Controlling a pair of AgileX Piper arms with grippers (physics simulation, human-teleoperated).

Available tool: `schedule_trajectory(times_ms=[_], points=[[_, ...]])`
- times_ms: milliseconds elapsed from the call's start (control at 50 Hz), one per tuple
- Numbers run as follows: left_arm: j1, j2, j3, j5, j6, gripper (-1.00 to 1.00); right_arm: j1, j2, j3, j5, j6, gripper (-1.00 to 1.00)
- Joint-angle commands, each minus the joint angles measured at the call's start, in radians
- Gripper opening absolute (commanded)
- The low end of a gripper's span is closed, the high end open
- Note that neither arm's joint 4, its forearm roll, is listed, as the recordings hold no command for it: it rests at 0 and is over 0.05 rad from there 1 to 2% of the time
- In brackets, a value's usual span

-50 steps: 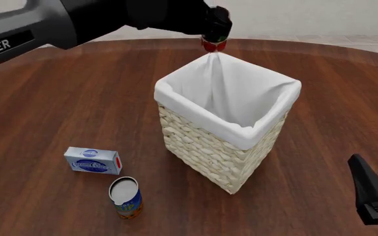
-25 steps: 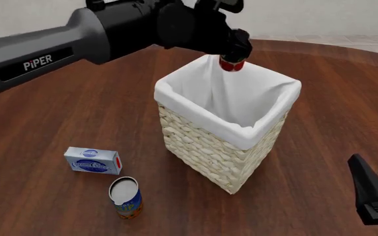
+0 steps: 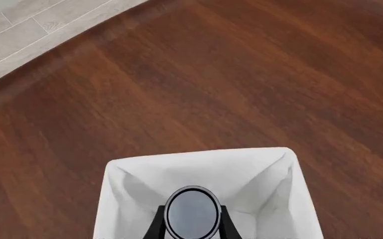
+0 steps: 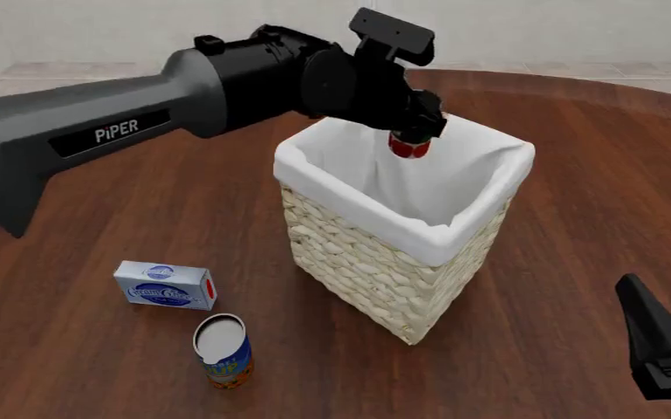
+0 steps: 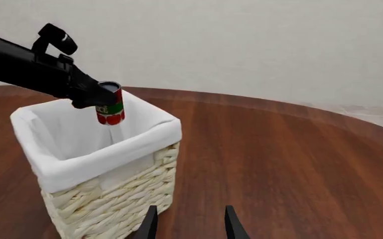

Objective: Pick up the tomato sauce, and put it in the basket.

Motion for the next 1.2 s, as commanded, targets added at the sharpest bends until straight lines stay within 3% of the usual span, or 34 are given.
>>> schedule_trajectory(times_ms=[20,400,1200], points=[[0.0,0.012,0.023,-0.01,0.009,-1.0,0.005,-0.01,0.0,0.011,-0.004,1.0],[0.001,0.032,0.044,-0.014,0.006,-1.0,0.008,-0.042,-0.001,0.043,-0.008,1.0],[0.009,0.021,0.104,-0.025,-0.007,-1.0,0.019,-0.018,-0.001,0.021,-0.011,1.0]])
